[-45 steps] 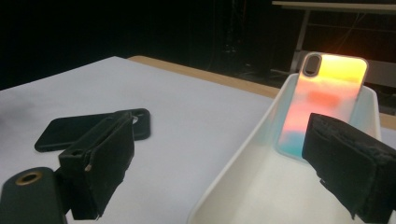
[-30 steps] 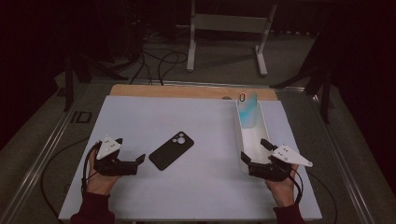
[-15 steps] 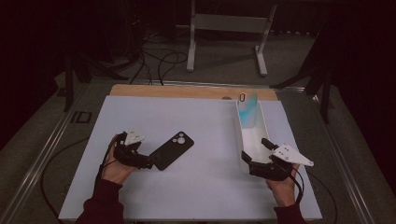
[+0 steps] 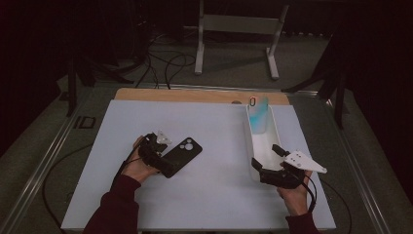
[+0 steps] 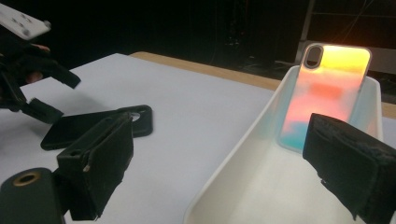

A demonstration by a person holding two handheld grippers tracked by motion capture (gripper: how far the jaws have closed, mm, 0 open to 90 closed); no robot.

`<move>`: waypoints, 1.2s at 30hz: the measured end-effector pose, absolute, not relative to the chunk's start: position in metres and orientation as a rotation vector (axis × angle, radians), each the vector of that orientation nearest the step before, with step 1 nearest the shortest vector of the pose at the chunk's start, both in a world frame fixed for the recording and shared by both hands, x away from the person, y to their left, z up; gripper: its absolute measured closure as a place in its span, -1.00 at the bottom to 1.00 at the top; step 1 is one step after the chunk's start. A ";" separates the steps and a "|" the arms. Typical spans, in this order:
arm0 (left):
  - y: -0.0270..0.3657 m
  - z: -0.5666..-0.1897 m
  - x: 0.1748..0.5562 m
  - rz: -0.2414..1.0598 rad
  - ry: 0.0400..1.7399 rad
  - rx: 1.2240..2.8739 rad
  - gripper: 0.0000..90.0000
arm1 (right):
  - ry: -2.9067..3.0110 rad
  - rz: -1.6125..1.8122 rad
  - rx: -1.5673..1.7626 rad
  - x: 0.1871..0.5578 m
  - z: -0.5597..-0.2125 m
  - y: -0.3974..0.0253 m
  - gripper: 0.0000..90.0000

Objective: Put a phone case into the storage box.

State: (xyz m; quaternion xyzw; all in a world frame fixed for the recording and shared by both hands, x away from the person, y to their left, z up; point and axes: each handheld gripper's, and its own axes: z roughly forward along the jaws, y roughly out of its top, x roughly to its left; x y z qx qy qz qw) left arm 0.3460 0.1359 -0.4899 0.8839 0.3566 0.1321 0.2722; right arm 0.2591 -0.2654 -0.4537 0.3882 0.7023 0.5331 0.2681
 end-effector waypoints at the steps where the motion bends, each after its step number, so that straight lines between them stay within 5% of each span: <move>1: 0.134 -0.492 0.348 0.346 0.959 2.393 -1.00 | 1.893 1.439 1.047 0.259 -0.454 -0.266 -0.81; 28: 0.114 -0.520 0.366 0.190 0.996 2.550 -0.99 | 1.896 1.442 1.048 0.259 -0.454 -0.264 -0.81; 36: 0.112 -0.515 0.365 0.192 1.002 2.556 -0.71 | 1.899 1.444 1.048 0.259 -0.454 -0.263 -0.81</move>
